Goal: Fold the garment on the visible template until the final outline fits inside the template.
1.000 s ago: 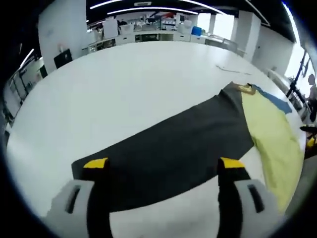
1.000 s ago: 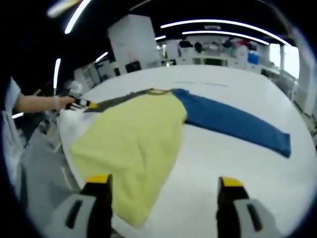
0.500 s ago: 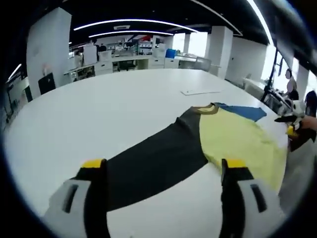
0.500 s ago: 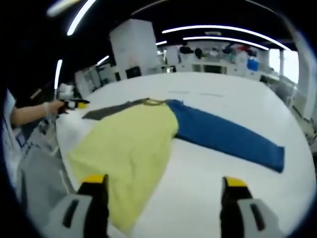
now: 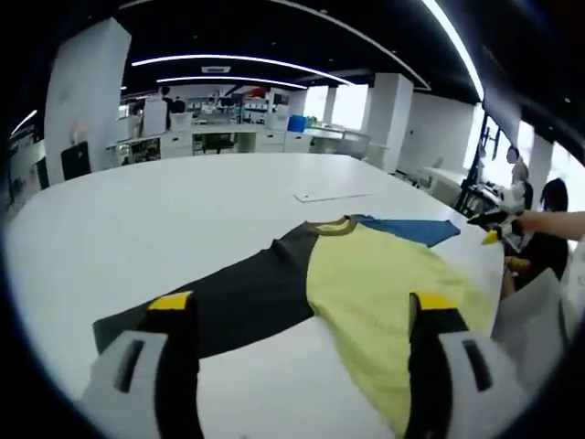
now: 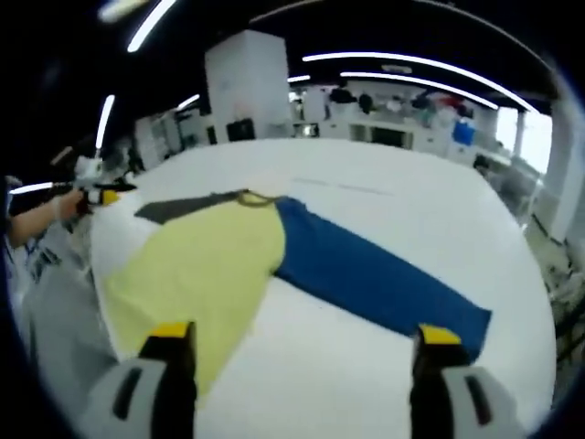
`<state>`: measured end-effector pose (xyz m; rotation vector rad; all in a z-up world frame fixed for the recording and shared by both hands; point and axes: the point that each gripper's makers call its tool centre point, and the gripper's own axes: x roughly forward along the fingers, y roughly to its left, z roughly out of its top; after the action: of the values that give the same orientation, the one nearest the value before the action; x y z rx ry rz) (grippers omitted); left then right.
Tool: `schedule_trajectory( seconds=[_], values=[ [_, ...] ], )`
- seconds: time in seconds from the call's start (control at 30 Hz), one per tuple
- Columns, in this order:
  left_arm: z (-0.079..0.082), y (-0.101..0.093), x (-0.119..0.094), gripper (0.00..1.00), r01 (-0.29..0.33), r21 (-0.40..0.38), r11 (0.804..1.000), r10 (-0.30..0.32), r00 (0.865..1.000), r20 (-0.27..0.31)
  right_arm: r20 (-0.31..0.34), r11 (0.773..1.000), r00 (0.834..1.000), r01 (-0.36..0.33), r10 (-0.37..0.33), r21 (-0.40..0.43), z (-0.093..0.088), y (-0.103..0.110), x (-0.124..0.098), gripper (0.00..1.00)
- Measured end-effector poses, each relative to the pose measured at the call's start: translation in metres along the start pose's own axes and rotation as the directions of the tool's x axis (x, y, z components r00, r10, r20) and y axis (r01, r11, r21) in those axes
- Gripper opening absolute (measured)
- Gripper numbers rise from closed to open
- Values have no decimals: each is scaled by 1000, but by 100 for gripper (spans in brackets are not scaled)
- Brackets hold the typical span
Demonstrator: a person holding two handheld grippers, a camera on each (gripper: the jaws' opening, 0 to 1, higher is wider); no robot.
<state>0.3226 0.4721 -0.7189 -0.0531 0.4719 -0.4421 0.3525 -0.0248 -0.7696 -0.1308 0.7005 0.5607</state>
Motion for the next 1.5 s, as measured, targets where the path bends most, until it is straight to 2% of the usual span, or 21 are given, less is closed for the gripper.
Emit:
schedule_trajectory(
  seconds=[0.1, 0.17, 0.27, 0.33, 0.4, 0.43, 0.5, 0.57, 0.67, 0.73, 0.77, 0.87, 0.93, 1.0, 1.1, 1.2, 1.33, 1.4, 1.5],
  values=[
    [-1, -16, -3, 92, 5, 31, 1000, -5, 1000, 2, -30, 998, 998, 54, -54, 21, -5, -25, -3, 99],
    [-4, -27, -5, 91, 4, 49, 999, -4, 1000, -1, -61, 995, 994, 87, -90, -42, -8, -39, -5, 99],
    [-9, -37, -7, 92, 11, 44, 999, -11, 1000, 1, -66, 996, 994, 89, -90, -16, -10, -51, -2, 99],
    [-12, -45, -9, 92, 17, 42, 999, -17, 1000, 0, -85, 994, 990, 110, -109, 8, -13, -53, -3, 95],
    [-17, -48, -9, 92, 18, 57, 998, -17, 1000, -17, -88, 990, 987, 136, -134, 22, -17, -70, -4, 93],
    [-18, -52, -10, 91, 14, 61, 998, -13, 1000, -16, -93, 985, 984, 160, -153, 71, -19, -83, -3, 93],
    [-17, -55, -13, 91, 11, 56, 998, -11, 1000, -10, -105, 974, 977, 195, -183, 115, -22, -97, -5, 89],
    [-16, -58, -16, 91, 10, 40, 999, -10, 1000, 7, -98, 954, 969, 242, -228, 178, -21, -118, -7, 83],
    [-18, -60, -19, 91, 2, 56, 998, -2, 1000, 5, -71, 926, 964, 267, -258, 268, -18, -134, -6, 81],
    [-19, -62, -21, 91, -1, 32, 999, 1, 1000, 15, -76, 909, 957, 289, -279, 301, -21, -145, -6, 77],
    [-19, -63, -22, 91, -4, 9, 1000, 3, 1000, 23, -79, 904, 955, 295, -285, 310, -23, -146, -6, 74],
    [-20, -62, -26, 90, -12, -6, 1000, 12, 999, 30, -86, 868, 957, 289, -278, 403, -33, -150, -3, 68],
    [-22, -63, -29, 90, -17, -6, 1000, 17, 999, 28, -113, 847, 947, 319, -300, 426, -43, -159, -5, 66],
    [-25, -63, -32, 90, -23, -11, 1000, 23, 1000, 19, -103, 839, 946, 322, -309, 438, -47, -155, -6, 62],
    [-31, -61, -36, 90, -33, -20, 999, 33, 999, 10, -142, 811, 939, 342, -313, 475, -60, -150, -7, 51],
    [-36, -59, -40, 90, -44, -34, 998, 44, 999, 0, -123, 787, 931, 357, -344, 502, -59, -149, -8, 52],
    [-42, -58, -45, 90, -56, -46, 997, 56, 998, -11, -138, 790, 930, 363, -341, 493, -60, -150, -6, 45],
    [-44, -56, -46, 89, -60, -53, 997, 59, 998, -14, -161, 784, 922, 384, -351, 488, -65, -154, -6, 43],
    [-47, -57, -49, 89, -69, -59, 996, 68, 997, -21, -161, 777, 925, 377, -344, 504, -65, -159, -4, 36]
  ],
)
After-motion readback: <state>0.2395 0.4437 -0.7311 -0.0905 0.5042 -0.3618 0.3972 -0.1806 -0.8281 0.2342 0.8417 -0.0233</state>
